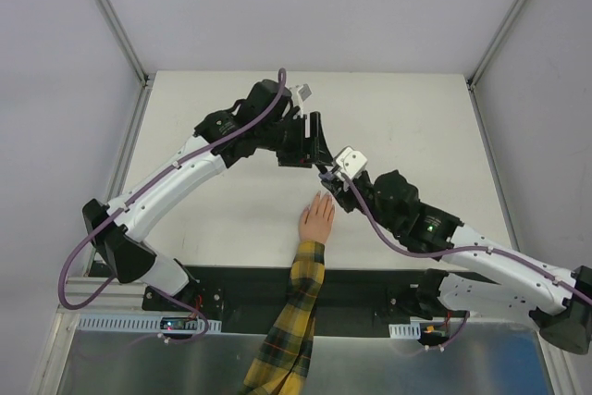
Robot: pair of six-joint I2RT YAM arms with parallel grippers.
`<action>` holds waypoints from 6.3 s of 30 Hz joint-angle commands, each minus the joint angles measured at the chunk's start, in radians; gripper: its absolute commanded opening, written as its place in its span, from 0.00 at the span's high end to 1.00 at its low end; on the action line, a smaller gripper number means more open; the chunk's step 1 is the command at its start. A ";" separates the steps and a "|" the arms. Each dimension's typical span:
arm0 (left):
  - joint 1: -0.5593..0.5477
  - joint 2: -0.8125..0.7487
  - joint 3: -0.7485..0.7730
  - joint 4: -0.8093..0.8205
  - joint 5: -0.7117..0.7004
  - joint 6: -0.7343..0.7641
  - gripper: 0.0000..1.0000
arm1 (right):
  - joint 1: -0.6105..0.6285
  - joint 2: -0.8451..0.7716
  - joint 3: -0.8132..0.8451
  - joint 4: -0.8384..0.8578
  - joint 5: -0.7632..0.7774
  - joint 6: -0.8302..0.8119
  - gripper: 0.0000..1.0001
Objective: Paint the nails
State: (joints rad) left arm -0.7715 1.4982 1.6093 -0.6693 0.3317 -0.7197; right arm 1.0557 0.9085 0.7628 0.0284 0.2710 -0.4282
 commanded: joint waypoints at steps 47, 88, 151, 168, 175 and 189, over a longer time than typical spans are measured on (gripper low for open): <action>0.026 -0.110 -0.413 1.709 0.777 -0.155 0.57 | -0.525 -0.149 0.230 -0.041 -1.196 0.385 1.00; -0.203 -0.240 -0.323 1.055 0.131 0.238 0.21 | -0.213 -0.293 0.181 -0.208 -0.431 0.132 1.00; 0.008 -0.118 -0.394 1.520 0.585 -0.162 0.21 | -0.448 -0.254 0.233 -0.197 -0.798 0.269 1.00; 0.008 -0.036 -0.391 1.786 0.704 -0.345 0.59 | -0.490 -0.212 0.234 -0.120 -0.917 0.358 0.99; 0.006 -0.044 -0.342 1.610 0.693 -0.239 0.90 | -0.497 -0.209 0.233 -0.114 -0.899 0.352 1.00; -0.362 -0.107 -0.177 0.786 -0.474 0.262 1.00 | -0.214 -0.272 0.191 -0.153 0.028 0.105 1.00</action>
State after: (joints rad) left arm -1.0740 1.3563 1.3640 0.2615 0.0662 -0.5186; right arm 0.8299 0.6250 0.9668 -0.2321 0.0666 -0.2474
